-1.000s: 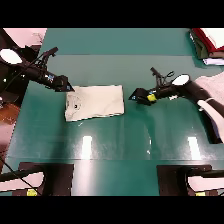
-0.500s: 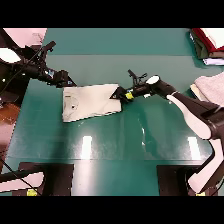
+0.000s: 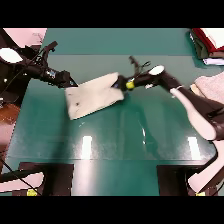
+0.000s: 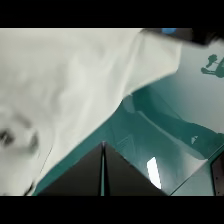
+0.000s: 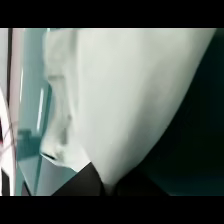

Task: Fold the shirts.

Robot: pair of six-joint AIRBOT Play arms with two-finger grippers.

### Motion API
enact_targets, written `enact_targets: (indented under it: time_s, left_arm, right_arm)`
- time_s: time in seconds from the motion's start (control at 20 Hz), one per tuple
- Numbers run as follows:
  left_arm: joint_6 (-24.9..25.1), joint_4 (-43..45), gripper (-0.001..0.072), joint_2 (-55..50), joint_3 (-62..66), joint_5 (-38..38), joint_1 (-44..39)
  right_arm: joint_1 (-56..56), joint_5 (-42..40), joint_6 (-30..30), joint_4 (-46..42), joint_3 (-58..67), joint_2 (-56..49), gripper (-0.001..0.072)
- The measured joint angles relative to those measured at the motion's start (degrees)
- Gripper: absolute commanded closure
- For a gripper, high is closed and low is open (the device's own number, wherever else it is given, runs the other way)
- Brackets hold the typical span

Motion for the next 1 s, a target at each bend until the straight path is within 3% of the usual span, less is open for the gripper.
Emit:
enact_targets:
  time_s: [0.45, 0.7, 1.0]
  left_arm:
    - [-0.42, -0.09, 0.0681, 0.00, 0.00, 9.60, -12.81]
    - [-0.57, -0.11, 0.0681, 0.00, 0.00, 14.08, -19.39]
    - [-0.61, -0.09, 0.0681, 0.00, 0.00, 17.11, -22.16]
  right_arm:
    - [-31.34, -1.29, 4.26, -16.28, -1.77, 18.82, 0.0698]
    - [-45.72, -3.32, 4.70, -18.91, -1.84, 20.09, 0.0698]
    - [-52.13, -3.06, 3.15, -19.50, 4.20, 18.84, 0.0698]
